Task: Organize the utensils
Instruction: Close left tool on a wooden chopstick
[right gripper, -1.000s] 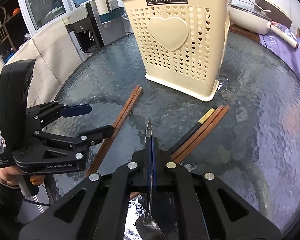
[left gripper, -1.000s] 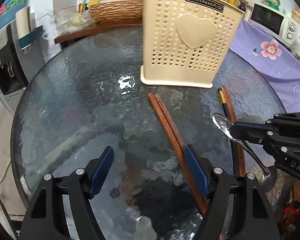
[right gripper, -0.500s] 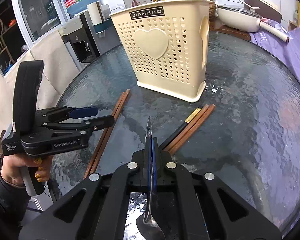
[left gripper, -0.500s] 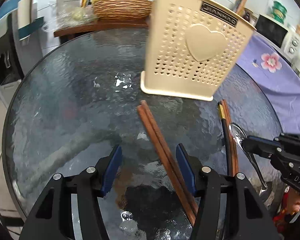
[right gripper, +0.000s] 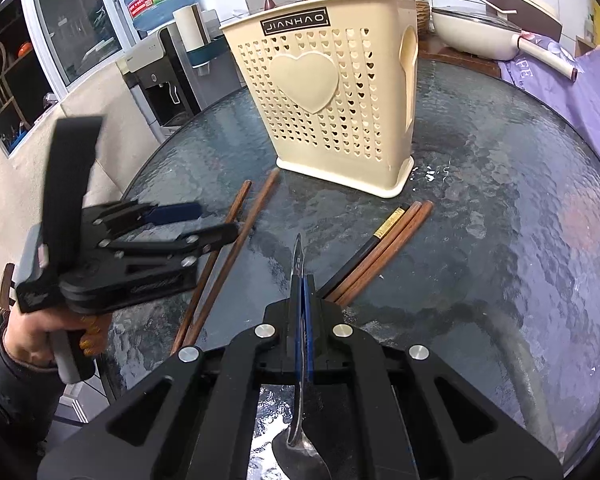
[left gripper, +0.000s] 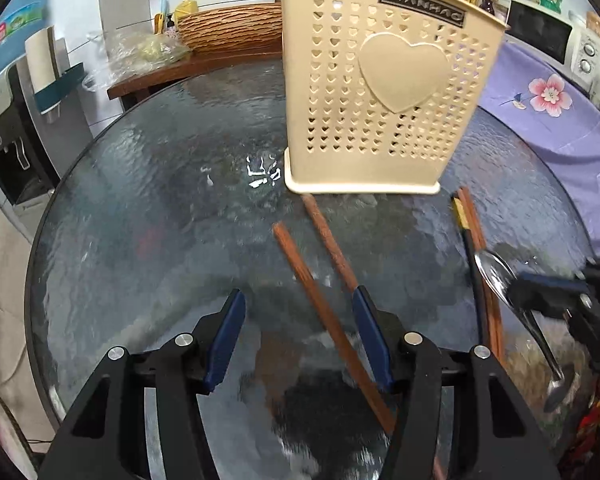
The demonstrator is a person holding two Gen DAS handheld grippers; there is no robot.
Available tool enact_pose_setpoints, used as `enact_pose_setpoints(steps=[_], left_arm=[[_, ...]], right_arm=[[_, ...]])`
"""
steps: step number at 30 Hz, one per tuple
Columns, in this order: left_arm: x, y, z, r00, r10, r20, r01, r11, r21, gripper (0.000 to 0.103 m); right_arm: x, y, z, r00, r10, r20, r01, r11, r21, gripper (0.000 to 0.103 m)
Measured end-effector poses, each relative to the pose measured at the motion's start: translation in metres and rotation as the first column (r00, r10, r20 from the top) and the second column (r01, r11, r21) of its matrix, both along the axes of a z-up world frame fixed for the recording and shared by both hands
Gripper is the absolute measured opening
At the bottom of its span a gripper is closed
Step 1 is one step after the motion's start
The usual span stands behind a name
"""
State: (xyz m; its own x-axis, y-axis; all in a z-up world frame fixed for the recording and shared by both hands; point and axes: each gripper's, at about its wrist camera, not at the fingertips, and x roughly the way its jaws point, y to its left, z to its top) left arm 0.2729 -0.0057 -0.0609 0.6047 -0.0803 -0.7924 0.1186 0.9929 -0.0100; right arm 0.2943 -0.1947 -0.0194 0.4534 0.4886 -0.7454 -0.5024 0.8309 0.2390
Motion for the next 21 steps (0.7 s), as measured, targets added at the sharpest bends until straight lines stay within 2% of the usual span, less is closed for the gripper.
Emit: enact_pose_setpoints(steps=[1, 7, 11, 14, 17, 21], left_arm=[[0.006, -0.002, -0.001, 1.000, 0.003, 0.001, -0.003, 0.999, 0.032, 0.048], [0.022, 0.000, -0.001, 1.000, 0.006, -0.022, -0.005, 1.000, 0.028, 0.031], [0.032, -0.001, 0.001, 0.999, 0.002, -0.036, -0.001, 1.000, 0.030, 0.013], [0.036, -0.002, 0.001, 0.999, 0.003, -0.042, -0.002, 1.000, 0.020, 0.011], [0.034, 0.003, 0.003, 0.999, 0.006, -0.042, -0.007, 1.000, -0.028, 0.008], [0.024, 0.004, 0.016, 1.000, 0.016, 0.008, -0.015, 0.998, -0.059, 0.007]], right_arm=[[-0.001, 0.000, 0.001, 1.000, -0.001, 0.002, 0.001, 1.000, 0.000, 0.002], [-0.001, -0.004, 0.005, 1.000, -0.009, 0.010, 0.009, 1.000, 0.003, 0.002], [0.001, -0.003, 0.006, 1.000, -0.012, 0.001, 0.012, 1.000, 0.028, 0.002], [0.002, -0.004, 0.009, 1.000, -0.012, 0.007, 0.012, 0.999, 0.041, 0.002], [0.001, -0.007, 0.014, 1.000, -0.005, 0.007, 0.005, 0.998, 0.067, 0.002], [0.000, -0.016, 0.024, 1.000, 0.003, 0.013, -0.004, 0.993, 0.115, 0.002]])
